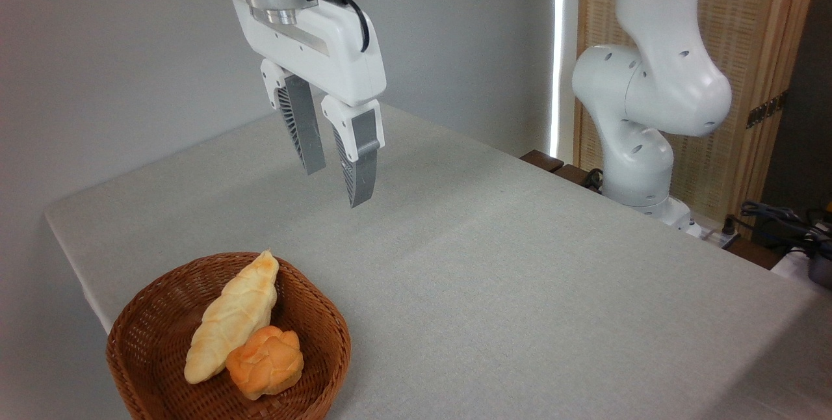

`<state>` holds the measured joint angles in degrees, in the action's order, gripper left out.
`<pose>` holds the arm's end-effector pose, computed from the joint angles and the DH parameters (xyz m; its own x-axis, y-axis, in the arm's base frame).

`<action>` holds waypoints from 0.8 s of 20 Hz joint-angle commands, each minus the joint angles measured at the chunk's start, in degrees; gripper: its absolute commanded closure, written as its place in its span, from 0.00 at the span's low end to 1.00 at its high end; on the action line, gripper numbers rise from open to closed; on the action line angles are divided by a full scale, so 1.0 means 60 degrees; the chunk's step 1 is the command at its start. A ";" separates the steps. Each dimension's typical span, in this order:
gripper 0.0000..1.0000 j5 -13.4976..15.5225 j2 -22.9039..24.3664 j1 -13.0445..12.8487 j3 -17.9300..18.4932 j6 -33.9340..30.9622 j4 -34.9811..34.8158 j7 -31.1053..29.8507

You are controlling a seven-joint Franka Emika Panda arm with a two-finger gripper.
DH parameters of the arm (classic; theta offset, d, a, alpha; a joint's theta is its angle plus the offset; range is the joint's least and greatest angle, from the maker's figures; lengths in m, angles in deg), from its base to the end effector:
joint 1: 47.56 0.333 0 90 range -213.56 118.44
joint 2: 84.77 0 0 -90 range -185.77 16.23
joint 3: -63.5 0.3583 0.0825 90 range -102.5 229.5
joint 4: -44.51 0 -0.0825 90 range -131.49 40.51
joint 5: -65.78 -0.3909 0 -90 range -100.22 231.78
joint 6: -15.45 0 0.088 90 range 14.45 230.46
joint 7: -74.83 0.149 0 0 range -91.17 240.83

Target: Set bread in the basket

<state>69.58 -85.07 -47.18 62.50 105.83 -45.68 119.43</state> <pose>0.5635 -0.0159 0.6212 0.7048 -0.7080 0.0452 -0.7094 -0.7031 0.0486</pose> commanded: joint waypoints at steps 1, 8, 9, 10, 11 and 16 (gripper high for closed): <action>0.00 -0.0164 0.0035 -0.0211 0.0093 -0.0194 0.0003 -0.0021; 0.00 -0.0545 0.0005 -0.0211 0.0049 -0.0179 0.0003 -0.0007; 0.00 -0.0531 0.0005 -0.0225 0.0049 -0.0179 0.0003 -0.0007; 0.00 -0.0531 0.0005 -0.0225 0.0049 -0.0179 0.0003 0.0008; 0.00 -0.0531 0.0020 -0.0211 0.0049 -0.0179 0.0003 -0.0006; 0.00 -0.0516 0.0035 -0.0225 0.0078 -0.0165 0.0017 -0.0021</action>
<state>67.28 -85.24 -48.04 62.47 105.80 -45.73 119.41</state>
